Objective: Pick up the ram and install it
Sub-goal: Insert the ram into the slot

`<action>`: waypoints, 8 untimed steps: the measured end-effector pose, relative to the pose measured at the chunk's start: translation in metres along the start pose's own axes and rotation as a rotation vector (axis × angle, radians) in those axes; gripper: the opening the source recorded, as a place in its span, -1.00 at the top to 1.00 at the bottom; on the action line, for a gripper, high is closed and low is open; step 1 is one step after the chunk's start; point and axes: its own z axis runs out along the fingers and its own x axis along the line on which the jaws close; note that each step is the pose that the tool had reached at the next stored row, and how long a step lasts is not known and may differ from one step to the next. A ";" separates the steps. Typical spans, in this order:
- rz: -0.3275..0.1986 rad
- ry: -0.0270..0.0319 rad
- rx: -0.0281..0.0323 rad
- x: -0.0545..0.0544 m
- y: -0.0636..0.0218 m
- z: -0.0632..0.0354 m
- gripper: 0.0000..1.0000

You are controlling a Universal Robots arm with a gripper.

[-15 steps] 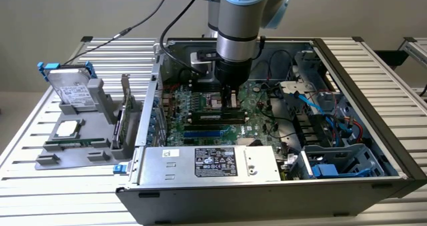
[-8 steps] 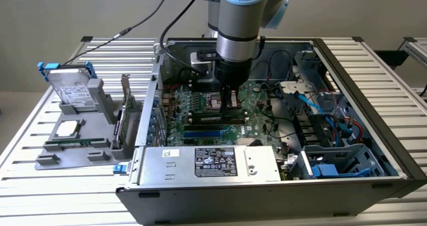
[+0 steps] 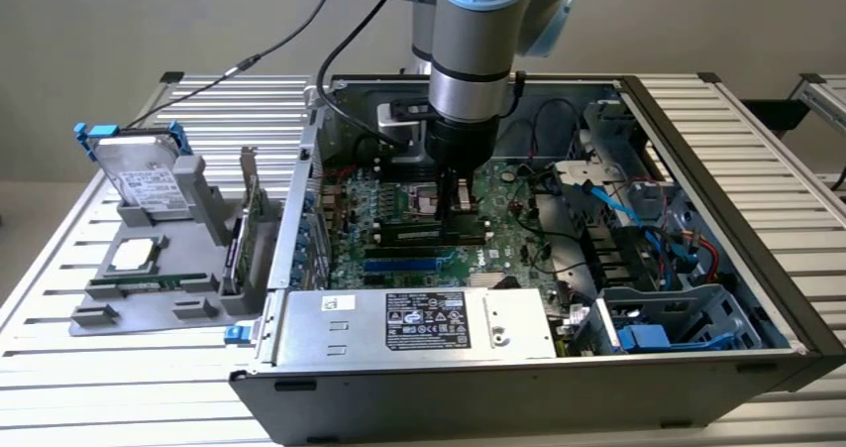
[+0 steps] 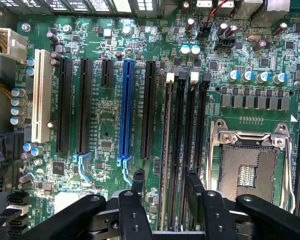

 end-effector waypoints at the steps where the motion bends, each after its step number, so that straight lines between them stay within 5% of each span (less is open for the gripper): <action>1: 0.000 0.0000 0.0000 0.000 -0.0003 0.0000 0.08; 8: 0.000 0.0001 0.0000 0.001 -0.0148 -0.0007 0.08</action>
